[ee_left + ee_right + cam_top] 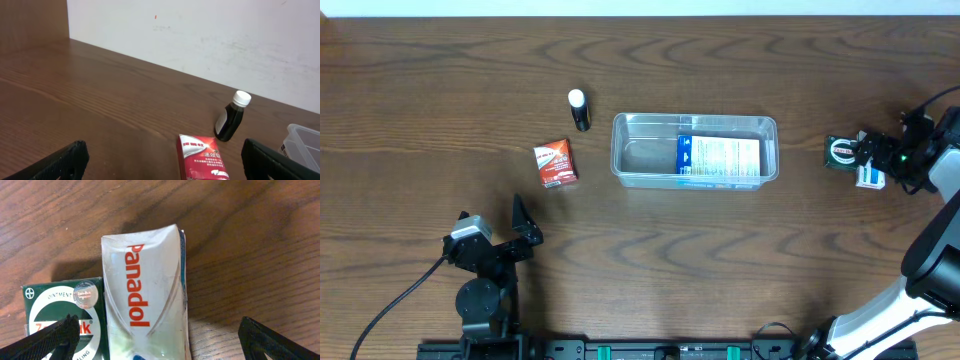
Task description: Pack container
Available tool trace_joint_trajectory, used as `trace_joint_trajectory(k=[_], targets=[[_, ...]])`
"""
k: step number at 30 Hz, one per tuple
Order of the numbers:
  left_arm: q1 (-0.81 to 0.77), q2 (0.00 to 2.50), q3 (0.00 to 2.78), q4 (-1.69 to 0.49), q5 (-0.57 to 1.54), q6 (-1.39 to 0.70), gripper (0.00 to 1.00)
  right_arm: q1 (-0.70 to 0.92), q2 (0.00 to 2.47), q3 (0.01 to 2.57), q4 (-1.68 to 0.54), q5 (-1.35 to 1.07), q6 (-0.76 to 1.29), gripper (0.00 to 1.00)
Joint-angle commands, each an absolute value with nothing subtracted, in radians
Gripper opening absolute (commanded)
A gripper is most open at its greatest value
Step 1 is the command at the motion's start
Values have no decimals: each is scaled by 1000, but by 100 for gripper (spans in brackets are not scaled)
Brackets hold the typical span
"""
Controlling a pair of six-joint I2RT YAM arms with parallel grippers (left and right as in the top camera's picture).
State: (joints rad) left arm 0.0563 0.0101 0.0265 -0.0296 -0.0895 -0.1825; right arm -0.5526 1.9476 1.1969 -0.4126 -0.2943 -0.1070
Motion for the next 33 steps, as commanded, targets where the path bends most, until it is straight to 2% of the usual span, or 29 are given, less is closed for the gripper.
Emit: trace_joint_trajectory(k=[1,7,26,28,31,33], targets=[[59,4,4,-64,-116,-176,98,-568,1934,1219,-419,-274,-122,99],[59,4,4,-64,-116,-176,98,-583,1934,1219,-427,-208,-102,99],[59,4,4,-64,-116,-176,98,-602,1934,1219,-442,-211,-91,99],[59,4,4,-64,-116,-176,98,-602,1934,1219,-453,-183,-91,98],[59,4,4,-64,-116,-176,98,-601,1934,1219,-468,-134,-91,88],[59,4,4,-64,-116,-176,98,-599,1934,1219,-472,-134,-95,86]])
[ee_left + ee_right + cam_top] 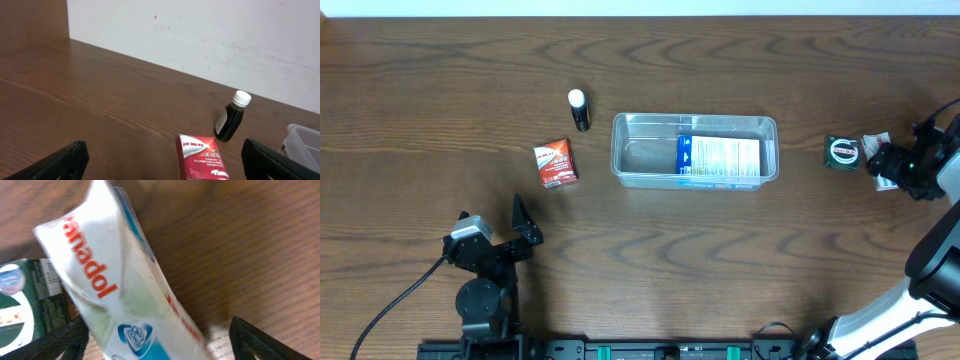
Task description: Pack container
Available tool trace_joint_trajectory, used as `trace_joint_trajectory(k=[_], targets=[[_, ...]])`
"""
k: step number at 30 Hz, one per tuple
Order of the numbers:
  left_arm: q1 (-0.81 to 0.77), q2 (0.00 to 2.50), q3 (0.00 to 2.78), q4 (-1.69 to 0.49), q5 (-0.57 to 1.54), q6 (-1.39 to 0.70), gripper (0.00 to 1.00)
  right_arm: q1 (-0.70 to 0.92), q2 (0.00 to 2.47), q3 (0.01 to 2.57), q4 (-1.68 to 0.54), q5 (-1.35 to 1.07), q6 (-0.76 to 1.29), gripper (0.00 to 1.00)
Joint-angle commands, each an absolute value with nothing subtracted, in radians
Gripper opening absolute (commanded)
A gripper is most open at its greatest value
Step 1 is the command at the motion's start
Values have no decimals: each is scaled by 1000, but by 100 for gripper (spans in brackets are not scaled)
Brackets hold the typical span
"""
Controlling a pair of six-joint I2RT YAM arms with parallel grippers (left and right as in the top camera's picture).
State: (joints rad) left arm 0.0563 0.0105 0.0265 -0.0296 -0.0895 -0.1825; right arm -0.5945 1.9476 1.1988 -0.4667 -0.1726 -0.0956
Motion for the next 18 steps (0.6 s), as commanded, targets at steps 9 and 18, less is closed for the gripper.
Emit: trace_joint_trajectory(k=[9,18], targets=[[59,4,4,-64,-116,-176,98,-530,1934,1219,-451,18,-227,94],[59,4,4,-64,-116,-176,98,-484,1934,1219,-404,78,-339,98]])
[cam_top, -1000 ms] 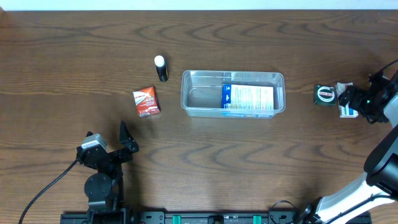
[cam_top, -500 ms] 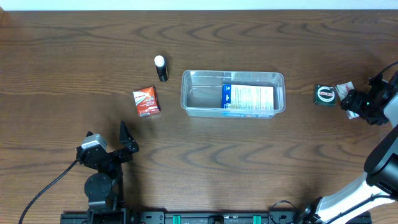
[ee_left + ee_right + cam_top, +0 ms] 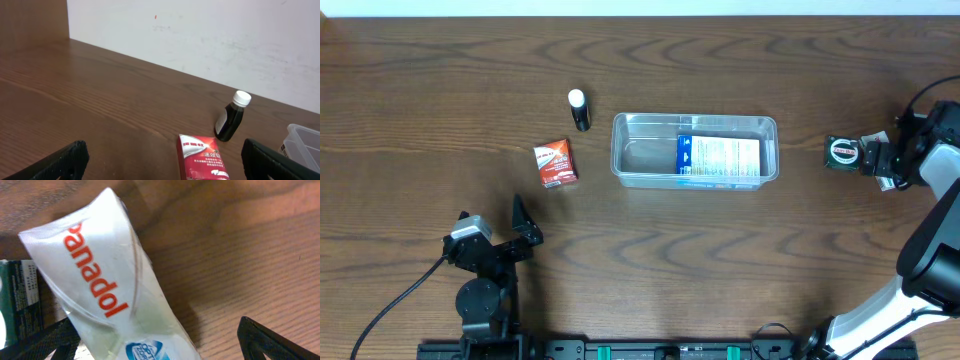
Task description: Pack container
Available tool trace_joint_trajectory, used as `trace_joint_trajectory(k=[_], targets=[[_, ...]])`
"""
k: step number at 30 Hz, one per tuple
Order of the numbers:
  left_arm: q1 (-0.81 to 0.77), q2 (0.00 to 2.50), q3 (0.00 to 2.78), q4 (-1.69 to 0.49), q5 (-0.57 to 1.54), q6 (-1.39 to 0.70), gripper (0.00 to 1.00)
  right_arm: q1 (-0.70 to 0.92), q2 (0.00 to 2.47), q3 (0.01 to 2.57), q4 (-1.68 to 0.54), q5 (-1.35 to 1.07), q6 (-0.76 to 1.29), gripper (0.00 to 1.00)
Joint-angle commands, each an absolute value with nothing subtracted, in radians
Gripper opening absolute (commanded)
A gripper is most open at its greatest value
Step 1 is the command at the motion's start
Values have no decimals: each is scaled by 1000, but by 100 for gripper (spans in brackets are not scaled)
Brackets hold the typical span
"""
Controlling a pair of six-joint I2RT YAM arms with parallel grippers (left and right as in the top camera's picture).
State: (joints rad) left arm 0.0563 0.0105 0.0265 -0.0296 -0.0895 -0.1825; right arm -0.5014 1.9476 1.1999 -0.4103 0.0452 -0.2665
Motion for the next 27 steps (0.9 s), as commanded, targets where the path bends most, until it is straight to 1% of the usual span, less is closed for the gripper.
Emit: trace_joint_trajectory(k=[1,6,9,12,17,22,27], targets=[[59,4,4,-64,-116,-176,98,-483,1934,1219,-403,63,-361,98],[59,4,4,-64,-116,-176,98,-487,1936,1219,-395,-12,-451,95],[59,4,4,-64,-116,-176,98,-487,1936,1219,-393,-39,-469,95],[59,4,4,-64,-116,-176,98,-491,1937,1215,-397,-38,-460,91],[59,4,4,-64,-116,-176,98,-504,1937,1214,-413,-38,-324,92],[59,4,4,-64,-116,-176,98,-503,1937,1214,-466,-51,-111,91],[59,4,4,-64,-116,-176,98,-503,1937,1214,-511,-141,-72,88]])
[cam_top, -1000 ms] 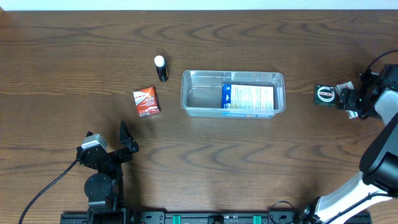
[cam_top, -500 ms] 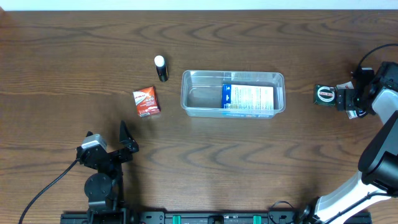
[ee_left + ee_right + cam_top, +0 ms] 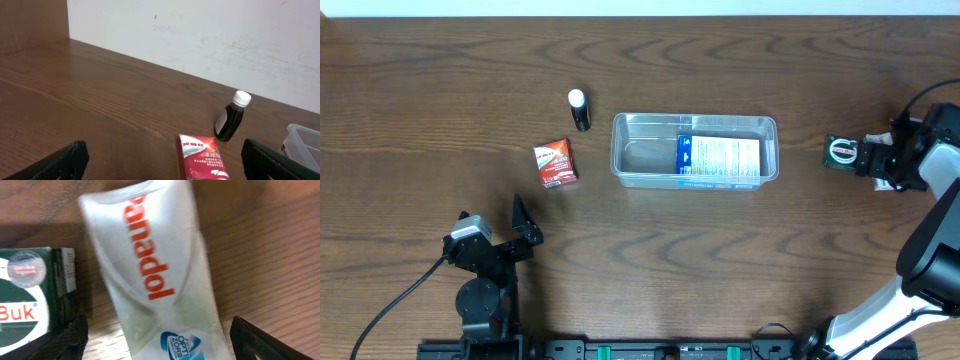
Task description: Pack container
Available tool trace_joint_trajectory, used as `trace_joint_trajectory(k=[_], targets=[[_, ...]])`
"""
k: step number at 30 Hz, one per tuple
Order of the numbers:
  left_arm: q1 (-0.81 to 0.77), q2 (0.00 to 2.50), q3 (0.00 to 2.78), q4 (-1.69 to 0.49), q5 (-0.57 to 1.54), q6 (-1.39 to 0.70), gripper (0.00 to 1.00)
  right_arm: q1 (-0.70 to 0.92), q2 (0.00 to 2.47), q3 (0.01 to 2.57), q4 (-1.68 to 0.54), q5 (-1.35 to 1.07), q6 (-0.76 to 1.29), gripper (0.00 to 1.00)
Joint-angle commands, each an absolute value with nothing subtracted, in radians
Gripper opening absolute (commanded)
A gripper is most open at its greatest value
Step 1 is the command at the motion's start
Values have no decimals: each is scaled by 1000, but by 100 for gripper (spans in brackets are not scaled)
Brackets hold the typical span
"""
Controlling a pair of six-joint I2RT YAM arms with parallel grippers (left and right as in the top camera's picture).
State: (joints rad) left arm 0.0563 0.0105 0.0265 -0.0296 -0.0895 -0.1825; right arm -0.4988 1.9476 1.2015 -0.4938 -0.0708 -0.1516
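A clear plastic container [image 3: 628,150] stands mid-table with a blue-and-white box [image 3: 718,157] in its right half. Left of it lie a red box [image 3: 555,163] [image 3: 202,157] and a small dark bottle with a white cap [image 3: 580,110] [image 3: 231,117]. To the right sit a green ointment box [image 3: 841,152] [image 3: 27,297] and a white Panadol box [image 3: 155,275]. My right gripper [image 3: 160,340] [image 3: 880,160] is open astride the Panadol box. My left gripper [image 3: 162,170] [image 3: 495,240] stands open near the front left, holding nothing.
Dark wood table [image 3: 720,260] throughout. A white wall [image 3: 225,40] runs behind the table's far edge. The left arm's cable [image 3: 390,300] trails off to the front left.
In the right wrist view the Panadol box has turned from a strong slant to nearly straight between the fingers, close beside the green box. The left arm has not moved.
The right gripper was open over the Panadol box lying straight beside the green box. Then the gripper stood further right with the box slanted. Afterwards it was back nearer the green box, and now the box lies almost straight between its fingers.
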Motion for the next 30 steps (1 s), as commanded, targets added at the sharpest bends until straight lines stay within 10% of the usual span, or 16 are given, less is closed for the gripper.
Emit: trace_joint_trajectory(k=[1,22,30], targets=[[59,4,4,-64,-116,-176,98,-503,1937,1214,-527,-147,-72,87],[59,4,4,-64,-116,-176,98,-506,1937,1214,-440,-46,-211,99],[59,4,4,-64,-116,-176,98,-506,1938,1214,-389,-46,-218,87]])
